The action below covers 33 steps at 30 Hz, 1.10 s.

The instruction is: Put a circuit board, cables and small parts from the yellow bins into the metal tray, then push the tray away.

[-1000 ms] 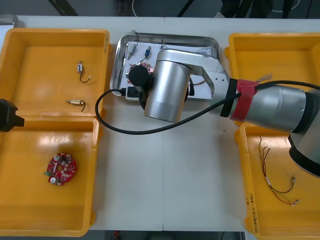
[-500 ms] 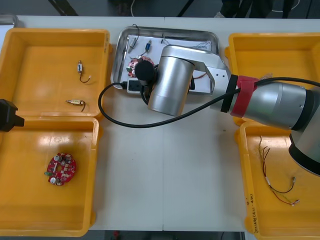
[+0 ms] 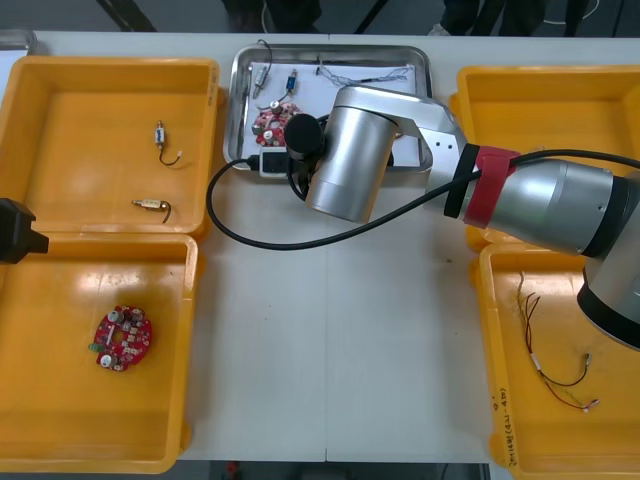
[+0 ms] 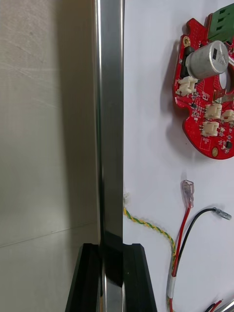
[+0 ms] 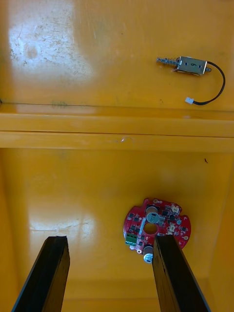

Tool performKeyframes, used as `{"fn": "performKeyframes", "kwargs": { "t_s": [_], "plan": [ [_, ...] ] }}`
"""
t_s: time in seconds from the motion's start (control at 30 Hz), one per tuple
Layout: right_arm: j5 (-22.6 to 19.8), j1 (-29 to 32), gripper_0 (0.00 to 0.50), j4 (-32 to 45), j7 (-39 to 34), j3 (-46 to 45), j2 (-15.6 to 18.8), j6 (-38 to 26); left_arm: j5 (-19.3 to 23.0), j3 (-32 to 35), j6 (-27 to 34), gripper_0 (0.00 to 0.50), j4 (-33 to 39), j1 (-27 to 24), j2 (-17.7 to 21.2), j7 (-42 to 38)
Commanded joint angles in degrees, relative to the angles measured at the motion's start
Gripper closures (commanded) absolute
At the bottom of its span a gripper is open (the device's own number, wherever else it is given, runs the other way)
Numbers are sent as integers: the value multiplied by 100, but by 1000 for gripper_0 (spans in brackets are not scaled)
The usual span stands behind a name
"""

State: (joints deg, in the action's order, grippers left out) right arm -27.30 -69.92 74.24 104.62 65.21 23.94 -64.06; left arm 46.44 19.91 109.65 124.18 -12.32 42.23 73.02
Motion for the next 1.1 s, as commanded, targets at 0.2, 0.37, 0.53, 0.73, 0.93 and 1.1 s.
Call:
{"fn": "performKeyframes", "kwargs": {
  "t_s": [0.2,0.37,0.53,0.73,0.93,1.1],
  "plan": [
    [173,-373,500,-243,279,-8,-117,394,40,-58,35,0,194,90,-49,529],
    [181,-391,500,-446,287,1,-117,605,40,-58,35,0,194,90,-49,529],
    [181,-426,500,-595,279,1,-117,728,40,-58,35,0,194,90,-49,529],
    [181,-435,500,-657,252,-8,-117,763,40,-58,35,0,194,90,-49,529],
    [225,-444,72,-665,243,-8,-126,763,40,-58,35,0,194,90,-49,529],
    [225,-444,0,-648,235,-61,-126,702,40,-58,35,0,194,90,-49,529]
  ]
}}
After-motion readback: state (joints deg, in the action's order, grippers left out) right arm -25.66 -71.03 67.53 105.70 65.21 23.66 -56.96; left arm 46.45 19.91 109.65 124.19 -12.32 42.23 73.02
